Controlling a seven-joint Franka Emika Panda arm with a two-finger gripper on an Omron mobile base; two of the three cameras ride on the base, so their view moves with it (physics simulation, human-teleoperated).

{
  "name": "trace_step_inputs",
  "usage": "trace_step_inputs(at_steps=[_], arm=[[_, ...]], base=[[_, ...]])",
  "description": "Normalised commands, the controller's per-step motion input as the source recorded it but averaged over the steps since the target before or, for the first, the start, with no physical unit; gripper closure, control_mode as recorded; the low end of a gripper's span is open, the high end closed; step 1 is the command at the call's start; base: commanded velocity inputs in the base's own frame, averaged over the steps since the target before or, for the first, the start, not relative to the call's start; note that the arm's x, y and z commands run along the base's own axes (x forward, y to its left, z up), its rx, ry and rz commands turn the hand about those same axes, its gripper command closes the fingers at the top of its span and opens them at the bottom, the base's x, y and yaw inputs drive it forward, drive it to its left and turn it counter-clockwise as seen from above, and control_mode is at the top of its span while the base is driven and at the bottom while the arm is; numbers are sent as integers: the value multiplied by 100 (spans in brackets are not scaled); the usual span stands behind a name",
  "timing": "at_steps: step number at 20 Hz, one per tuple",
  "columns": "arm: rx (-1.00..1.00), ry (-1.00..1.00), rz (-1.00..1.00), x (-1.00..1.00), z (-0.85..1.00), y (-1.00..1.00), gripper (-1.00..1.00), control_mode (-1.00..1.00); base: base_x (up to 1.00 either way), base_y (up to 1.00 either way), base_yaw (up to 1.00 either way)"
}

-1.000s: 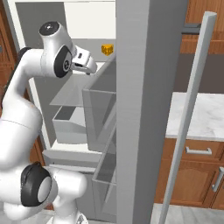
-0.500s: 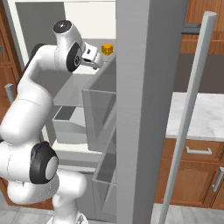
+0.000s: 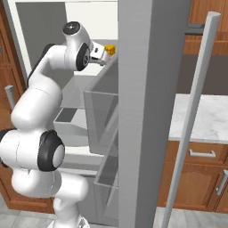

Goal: Take the cheese, chicken drumstick, and eggplant from the fridge and place them on the plate on the dining counter to create an appetizer plate.

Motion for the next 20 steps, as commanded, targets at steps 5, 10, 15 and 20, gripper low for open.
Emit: trace_step_inputs(at_steps=[5,10,15,20], arm=[[0,-2,0,25,0,-20,-100,-100],[0,0,-1,33,2,-12,-100,-100],[0,0,-1,31,12,-2,-100,-100],[1,0,-1,17,27,0,-100,-100]], base=[[0,0,0],[0,0,0],[0,0,0],[0,0,0]])
